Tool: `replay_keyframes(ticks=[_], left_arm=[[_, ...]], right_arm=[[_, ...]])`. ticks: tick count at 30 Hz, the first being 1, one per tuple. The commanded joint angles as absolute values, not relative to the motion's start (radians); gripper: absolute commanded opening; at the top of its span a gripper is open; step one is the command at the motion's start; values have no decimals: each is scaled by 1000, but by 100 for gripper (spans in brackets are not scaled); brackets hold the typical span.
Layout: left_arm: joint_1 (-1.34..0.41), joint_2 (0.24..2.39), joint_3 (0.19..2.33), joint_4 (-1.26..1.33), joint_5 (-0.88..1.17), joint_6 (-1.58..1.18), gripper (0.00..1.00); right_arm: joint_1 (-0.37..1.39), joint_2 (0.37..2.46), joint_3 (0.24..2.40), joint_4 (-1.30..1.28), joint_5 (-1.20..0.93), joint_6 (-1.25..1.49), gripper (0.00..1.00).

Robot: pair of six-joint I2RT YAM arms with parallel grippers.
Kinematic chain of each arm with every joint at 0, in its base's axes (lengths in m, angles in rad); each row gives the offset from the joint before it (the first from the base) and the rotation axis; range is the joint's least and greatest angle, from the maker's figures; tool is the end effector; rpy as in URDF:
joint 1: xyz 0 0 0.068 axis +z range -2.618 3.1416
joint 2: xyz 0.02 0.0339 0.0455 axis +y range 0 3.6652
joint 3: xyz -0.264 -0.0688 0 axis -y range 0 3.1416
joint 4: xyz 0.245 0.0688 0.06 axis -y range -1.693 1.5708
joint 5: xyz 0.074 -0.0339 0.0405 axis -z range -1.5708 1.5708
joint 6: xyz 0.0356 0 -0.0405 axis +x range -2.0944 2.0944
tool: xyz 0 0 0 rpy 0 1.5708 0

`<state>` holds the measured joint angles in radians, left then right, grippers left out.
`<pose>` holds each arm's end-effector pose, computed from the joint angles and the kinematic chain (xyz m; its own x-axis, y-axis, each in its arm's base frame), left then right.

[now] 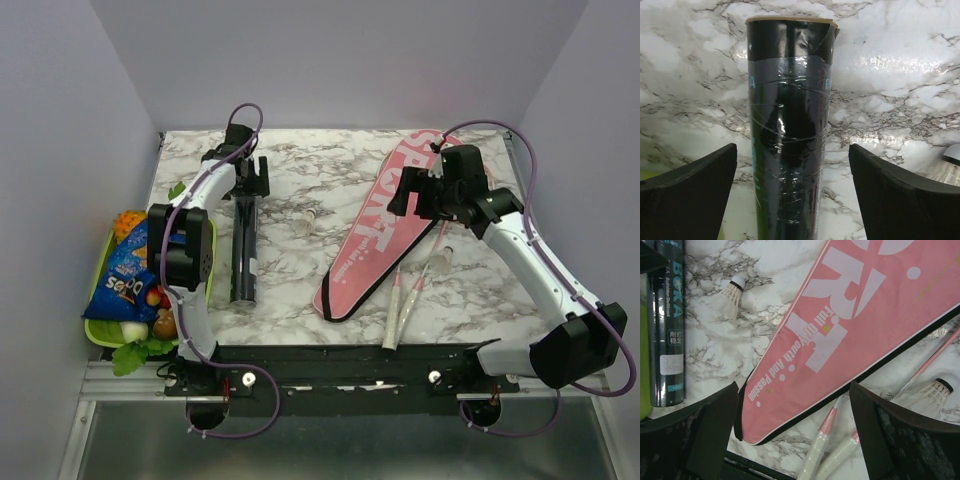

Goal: Pack up the badminton gear

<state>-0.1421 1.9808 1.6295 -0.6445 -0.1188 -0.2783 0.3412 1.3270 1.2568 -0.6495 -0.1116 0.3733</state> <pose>0.4316 -0.0575 0.2359 -0.8199 -0.1583 -0.5502 -0.1544 0.9866 -0.0538 0.2693 0.0998 0.3403 -0.7284 0.1259 -0.6734 -0.1566 0.9263 0.3426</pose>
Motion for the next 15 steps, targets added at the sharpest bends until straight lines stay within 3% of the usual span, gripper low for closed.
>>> replay_keyframes(ticks=[1,15], left_arm=[[-150,2031,1651,-643,-112,-285,99],[-150,2118,1626,-607,-193,-258,99]], right_arm=[[348,1331,1246,-661,-159,362,100],[359,1390,1270,-675,-204,367,100]])
